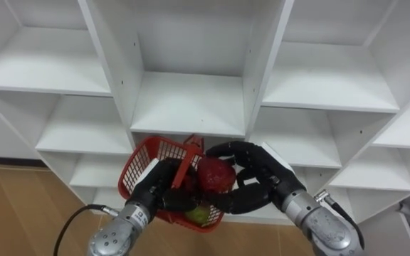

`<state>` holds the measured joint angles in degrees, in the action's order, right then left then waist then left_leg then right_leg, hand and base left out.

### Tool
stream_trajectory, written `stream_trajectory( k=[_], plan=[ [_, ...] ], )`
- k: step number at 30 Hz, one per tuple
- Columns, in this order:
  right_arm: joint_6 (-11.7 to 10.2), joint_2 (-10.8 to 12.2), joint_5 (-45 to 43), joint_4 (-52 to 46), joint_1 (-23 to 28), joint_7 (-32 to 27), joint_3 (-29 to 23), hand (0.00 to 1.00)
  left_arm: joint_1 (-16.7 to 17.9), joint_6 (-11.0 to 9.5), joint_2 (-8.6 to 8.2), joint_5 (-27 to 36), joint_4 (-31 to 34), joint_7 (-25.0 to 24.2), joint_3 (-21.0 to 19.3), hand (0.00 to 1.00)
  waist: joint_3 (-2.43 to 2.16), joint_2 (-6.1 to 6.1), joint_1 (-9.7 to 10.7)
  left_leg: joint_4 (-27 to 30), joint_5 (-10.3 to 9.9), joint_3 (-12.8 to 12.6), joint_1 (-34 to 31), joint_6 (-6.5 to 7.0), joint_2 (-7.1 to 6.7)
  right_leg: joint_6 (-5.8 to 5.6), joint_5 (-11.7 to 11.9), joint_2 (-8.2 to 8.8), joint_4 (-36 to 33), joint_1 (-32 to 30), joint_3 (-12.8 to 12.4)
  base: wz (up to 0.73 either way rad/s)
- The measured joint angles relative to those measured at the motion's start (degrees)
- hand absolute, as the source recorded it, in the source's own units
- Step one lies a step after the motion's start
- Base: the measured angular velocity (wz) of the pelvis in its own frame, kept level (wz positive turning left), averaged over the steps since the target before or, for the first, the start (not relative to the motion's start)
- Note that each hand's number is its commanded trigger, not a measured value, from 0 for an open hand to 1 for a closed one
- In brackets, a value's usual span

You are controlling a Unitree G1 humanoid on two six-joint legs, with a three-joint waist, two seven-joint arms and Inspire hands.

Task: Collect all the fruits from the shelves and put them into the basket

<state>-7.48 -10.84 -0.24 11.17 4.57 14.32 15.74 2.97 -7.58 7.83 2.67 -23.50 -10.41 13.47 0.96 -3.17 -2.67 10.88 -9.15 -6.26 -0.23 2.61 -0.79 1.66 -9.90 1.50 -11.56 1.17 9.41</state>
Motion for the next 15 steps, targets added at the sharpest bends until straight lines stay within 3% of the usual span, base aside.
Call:
stream_trajectory(
  k=[3,4,5,6,15],
  plan=[
    [-0.08,0.06,0.01,-0.01,0.00,-0.62,0.00,1.00,0.00,0.00,0.00,0.00,0.60,-0.17,-0.05,1.00,0.26,-0.45,-0.44,0.01,0.00,-0.01,-0.01,0.00,0.01,0.00,0.00,-0.02,0.00,0.00,-0.02,0.00],
    [-0.10,0.11,0.00,-0.01,0.00,-0.89,0.00,0.69,0.00,0.00,0.00,-0.01,0.91,-0.26,-0.12,1.00,0.34,-0.69,-0.60,0.03,0.00,-0.01,-0.04,0.00,0.03,0.00,0.00,-0.04,0.01,0.00,-0.02,0.00],
    [-0.10,0.12,0.00,0.00,0.00,-1.02,0.00,0.58,0.00,0.00,0.00,-0.01,0.99,-0.28,-0.13,1.00,0.35,-0.79,-0.67,0.04,0.00,-0.01,-0.06,0.00,0.03,0.00,0.00,-0.04,0.02,0.00,-0.02,0.00],
    [-0.09,0.12,0.00,0.00,0.00,-1.08,0.00,0.00,0.00,0.00,0.00,-0.01,1.00,-0.34,-0.13,1.00,0.31,-0.93,-0.75,0.04,0.00,-0.01,-0.07,0.00,0.03,0.00,0.00,-0.03,0.02,0.00,-0.02,0.00],
    [-0.11,0.47,-0.01,0.03,0.14,-1.74,0.01,0.00,0.00,0.00,0.00,-0.01,1.89,-0.47,-0.30,1.00,0.27,-1.02,-0.80,0.65,-0.18,-0.01,-0.25,-0.04,0.09,0.00,0.00,-0.07,-0.06,0.08,-0.02,0.00]
  ],
)
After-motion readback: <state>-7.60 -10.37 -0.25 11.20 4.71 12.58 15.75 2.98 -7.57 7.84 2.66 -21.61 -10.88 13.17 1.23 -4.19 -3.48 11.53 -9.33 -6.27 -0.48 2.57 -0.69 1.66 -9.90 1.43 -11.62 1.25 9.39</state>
